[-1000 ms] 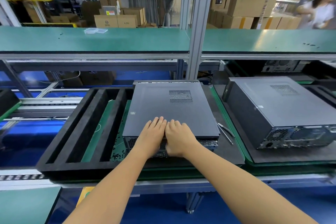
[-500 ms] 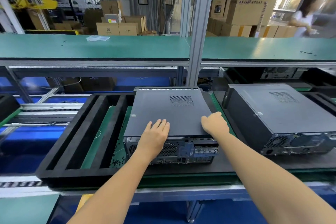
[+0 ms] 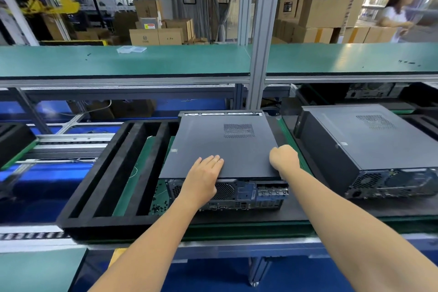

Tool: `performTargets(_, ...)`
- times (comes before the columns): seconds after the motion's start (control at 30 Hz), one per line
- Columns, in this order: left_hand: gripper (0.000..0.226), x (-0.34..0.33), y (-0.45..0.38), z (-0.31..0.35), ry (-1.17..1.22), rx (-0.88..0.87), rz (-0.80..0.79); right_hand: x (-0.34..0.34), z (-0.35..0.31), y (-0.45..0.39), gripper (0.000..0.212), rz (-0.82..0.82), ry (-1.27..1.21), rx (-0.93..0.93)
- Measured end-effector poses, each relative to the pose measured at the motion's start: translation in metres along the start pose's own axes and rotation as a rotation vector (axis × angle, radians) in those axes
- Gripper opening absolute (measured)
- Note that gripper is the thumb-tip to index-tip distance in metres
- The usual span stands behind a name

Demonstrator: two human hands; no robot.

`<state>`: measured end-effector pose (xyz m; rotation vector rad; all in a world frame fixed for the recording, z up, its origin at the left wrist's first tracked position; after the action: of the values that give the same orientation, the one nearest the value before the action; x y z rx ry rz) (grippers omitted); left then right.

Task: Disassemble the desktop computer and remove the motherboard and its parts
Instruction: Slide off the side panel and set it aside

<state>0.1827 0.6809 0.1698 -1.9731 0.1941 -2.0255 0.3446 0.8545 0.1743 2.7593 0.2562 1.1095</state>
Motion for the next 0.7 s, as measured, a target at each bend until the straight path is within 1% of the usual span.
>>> performTargets(0.07, 0.075, 0.000, 0.000, 0.001, -0.021, 0.002, 0.000, 0.002, 0.001, 0.001, 0.016, 0.028, -0.017, 0.014)
performTargets(0.1, 0.076, 0.000, 0.001, 0.001, -0.028, 0.001, -0.001, 0.004, 0.000, 0.003, 0.014, 0.052, -0.015, 0.018)
performTargets(0.2, 0.080, 0.000, 0.002, 0.003, -0.022, 0.016, -0.003, 0.012, -0.009, 0.007, 0.023, 0.129, -0.022, 0.043)
performTargets(0.23, 0.081, 0.000, 0.003, 0.003, -0.016, 0.024, -0.001, 0.016, -0.013, 0.009, 0.023, 0.148, -0.029, 0.054)
performTargets(0.33, 0.084, 0.000, 0.004, 0.008, -0.003, 0.038, 0.011, 0.028, -0.027, 0.013, 0.011, 0.182, -0.037, 0.090)
performTargets(0.4, 0.084, 0.001, 0.004, 0.011, -0.005, 0.045, 0.017, 0.036, -0.036, 0.016, 0.008, 0.192, -0.033, 0.112)
performTargets(0.53, 0.085, 0.009, 0.004, 0.012, -0.013, 0.065, 0.059, 0.044, -0.049, 0.020, 0.008, 0.195, -0.041, 0.160)
performTargets(0.7, 0.086, 0.024, 0.006, 0.004, -0.020, 0.088, 0.108, 0.047, -0.067, 0.030, 0.020, 0.187, -0.070, 0.221)
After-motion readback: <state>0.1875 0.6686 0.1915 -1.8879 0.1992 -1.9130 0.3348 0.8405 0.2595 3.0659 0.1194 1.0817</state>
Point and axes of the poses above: each hand's wrist, its own y-axis away from the middle knuckle, its own x-axis out of the back of the hand, z = x × y, the point moved 8 cm from there along -y, towards the middle knuckle, and after that the axes turned 2 degrees about -x, right-handed, at the moved point
